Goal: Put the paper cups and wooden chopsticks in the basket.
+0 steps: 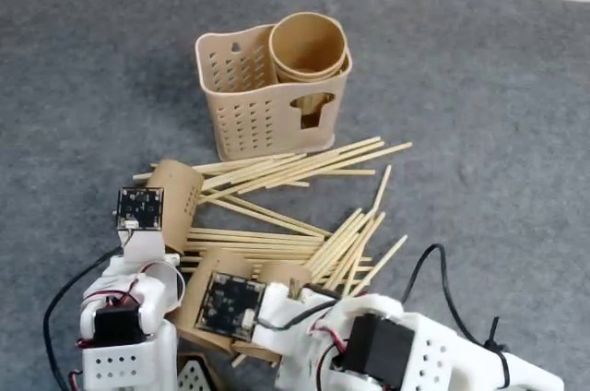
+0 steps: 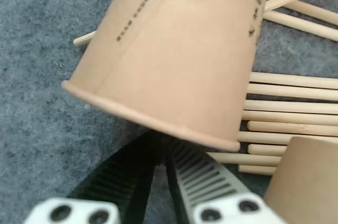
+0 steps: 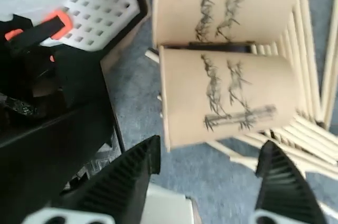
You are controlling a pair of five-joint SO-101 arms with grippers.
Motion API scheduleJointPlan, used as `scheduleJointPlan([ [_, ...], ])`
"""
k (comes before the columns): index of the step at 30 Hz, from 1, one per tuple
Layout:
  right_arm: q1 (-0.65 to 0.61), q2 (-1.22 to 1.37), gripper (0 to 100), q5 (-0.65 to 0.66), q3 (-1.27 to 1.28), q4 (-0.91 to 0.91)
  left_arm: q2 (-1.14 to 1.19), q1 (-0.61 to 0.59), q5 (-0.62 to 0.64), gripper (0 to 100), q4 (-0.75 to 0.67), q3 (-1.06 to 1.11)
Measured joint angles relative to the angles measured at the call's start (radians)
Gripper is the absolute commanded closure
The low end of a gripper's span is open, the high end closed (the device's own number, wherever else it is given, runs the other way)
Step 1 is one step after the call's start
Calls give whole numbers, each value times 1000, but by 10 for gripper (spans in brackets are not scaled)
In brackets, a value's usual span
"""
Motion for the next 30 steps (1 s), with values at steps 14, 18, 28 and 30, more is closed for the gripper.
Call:
scheduleJointPlan([
  [14,-69,-51,698,0,172,-180,0,0,0,993,0,0],
  [18,-69,-51,698,31,178,-181,0,0,0,993,0,0],
  [28,173,-60,700,198,322,-276,0,0,0,993,0,0],
  [30,245,-61,700,213,321,-282,0,0,0,993,0,0],
])
